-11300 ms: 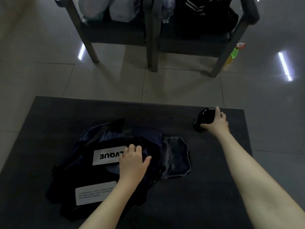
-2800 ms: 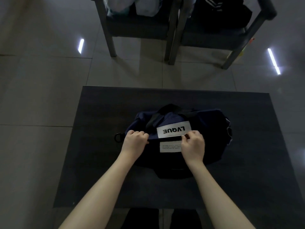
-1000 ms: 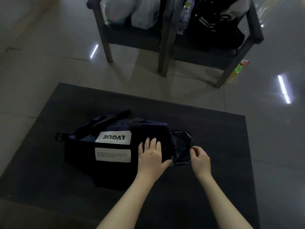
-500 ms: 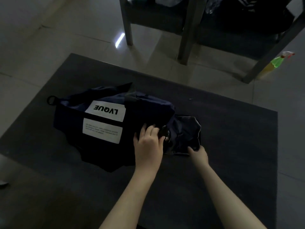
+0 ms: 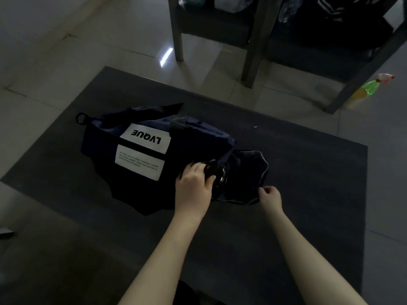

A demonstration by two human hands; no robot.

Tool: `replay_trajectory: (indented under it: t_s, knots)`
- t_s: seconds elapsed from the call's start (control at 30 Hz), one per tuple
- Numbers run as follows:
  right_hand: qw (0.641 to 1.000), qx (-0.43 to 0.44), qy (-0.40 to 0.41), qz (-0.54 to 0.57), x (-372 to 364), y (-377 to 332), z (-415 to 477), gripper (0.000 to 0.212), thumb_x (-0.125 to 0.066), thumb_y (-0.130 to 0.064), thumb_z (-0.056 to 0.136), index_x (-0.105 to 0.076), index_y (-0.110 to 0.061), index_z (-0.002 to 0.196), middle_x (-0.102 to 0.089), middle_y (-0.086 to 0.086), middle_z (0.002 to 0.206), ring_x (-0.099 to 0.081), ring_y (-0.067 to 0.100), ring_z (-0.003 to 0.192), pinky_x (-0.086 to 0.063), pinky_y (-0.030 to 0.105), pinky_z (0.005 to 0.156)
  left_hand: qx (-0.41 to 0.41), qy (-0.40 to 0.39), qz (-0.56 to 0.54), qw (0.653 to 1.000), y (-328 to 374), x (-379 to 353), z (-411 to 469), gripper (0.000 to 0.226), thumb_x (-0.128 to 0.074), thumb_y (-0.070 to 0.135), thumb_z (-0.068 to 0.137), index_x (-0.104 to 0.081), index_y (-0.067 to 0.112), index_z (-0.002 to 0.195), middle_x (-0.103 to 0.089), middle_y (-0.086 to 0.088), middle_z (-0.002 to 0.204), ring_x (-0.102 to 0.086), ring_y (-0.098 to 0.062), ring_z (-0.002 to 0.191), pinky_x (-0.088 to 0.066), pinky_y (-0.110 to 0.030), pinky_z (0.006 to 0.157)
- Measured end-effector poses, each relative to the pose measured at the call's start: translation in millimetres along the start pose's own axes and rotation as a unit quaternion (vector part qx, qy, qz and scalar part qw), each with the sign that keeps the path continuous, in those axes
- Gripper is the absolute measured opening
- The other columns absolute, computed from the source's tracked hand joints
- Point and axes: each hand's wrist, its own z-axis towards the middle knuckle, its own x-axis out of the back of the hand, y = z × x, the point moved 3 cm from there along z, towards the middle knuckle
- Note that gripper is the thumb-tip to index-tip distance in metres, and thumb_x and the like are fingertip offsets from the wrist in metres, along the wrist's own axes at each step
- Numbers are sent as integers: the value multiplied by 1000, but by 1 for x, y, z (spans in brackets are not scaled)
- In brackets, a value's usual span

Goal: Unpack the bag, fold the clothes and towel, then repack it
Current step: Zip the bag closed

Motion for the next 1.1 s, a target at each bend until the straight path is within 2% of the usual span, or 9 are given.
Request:
replay_trajectory:
  t_s: [0.17,0.3,0.47,0.6,0.73,0.83,0.93,1.0,1.1]
  knots:
    - [986,57,-80,136,-2,-6,-47,15,-52,-9,94,-54,-14,108,-64,10,107,-62,22,96,-54,38,81,22,-11,-6,1000,4,4,-4,22,-60,23,91,-63,11,109,-58,0,115,-51,-19,112,-47,-43,92]
    - [967,106,-167,157,-17,-21,-87,27,-52,5,91,-64,-18,92,-69,8,95,-66,25,91,-54,40,80,22,-10,-29,999,5,8,-5,18,-62,20,90,-66,8,103,-55,0,104,-54,-17,98,-45,-29,83]
    - [962,115,-200,148,-35,-20,-117,29,-57,9,86,-66,-18,85,-71,6,88,-67,25,88,-53,43,81,7,-9,-89,996,1,12,-15,16,-63,15,90,-69,6,101,-56,4,93,-57,-11,85,-37,-8,71]
    - [952,127,-221,170,-44,-12,-133,22,-59,9,85,-69,-10,83,-72,7,80,-68,23,75,-54,40,72,-7,-4,-125,992,-3,10,-28,16,-62,12,90,-70,6,102,-61,1,94,-59,-10,84,-40,-5,73]
    - [949,135,-221,182,-57,-14,-132,13,-62,5,85,-68,-6,84,-71,11,82,-68,26,77,-54,44,76,-13,-25,-148,989,-10,9,-34,17,-60,10,91,-70,7,105,-59,5,95,-57,-4,86,-39,-2,75]
    - [946,136,-232,180,-59,-16,-130,14,-59,-1,88,-69,-10,85,-72,6,84,-68,18,80,-54,32,75,-50,-77,-138,986,-15,11,-31,25,-58,17,92,-65,11,116,-52,9,106,-54,-5,99,-39,-6,87]
    - [939,126,-248,204,-55,-11,-130,31,-41,0,95,-68,-11,84,-67,2,86,-66,8,83,-52,19,74,-103,-140,-97,980,-21,9,-36,50,-66,26,86,-52,17,133,-44,9,125,-46,-6,116,-38,-19,103]
    - [943,151,-229,188,-55,-8,-126,32,-37,-2,95,-67,-11,85,-60,2,96,-59,13,97,-49,21,79,-128,-144,-39,981,-25,4,-41,68,-73,27,80,-43,20,140,-39,5,135,-39,-9,124,-34,-23,107]
    - [941,191,-191,203,-51,-12,-123,22,-36,1,95,-57,5,100,-59,7,94,-61,7,83,-47,14,67,-145,-93,31,985,-27,-6,-44,70,-79,20,73,-48,14,136,-47,-5,132,-46,-21,123,-42,-34,103]
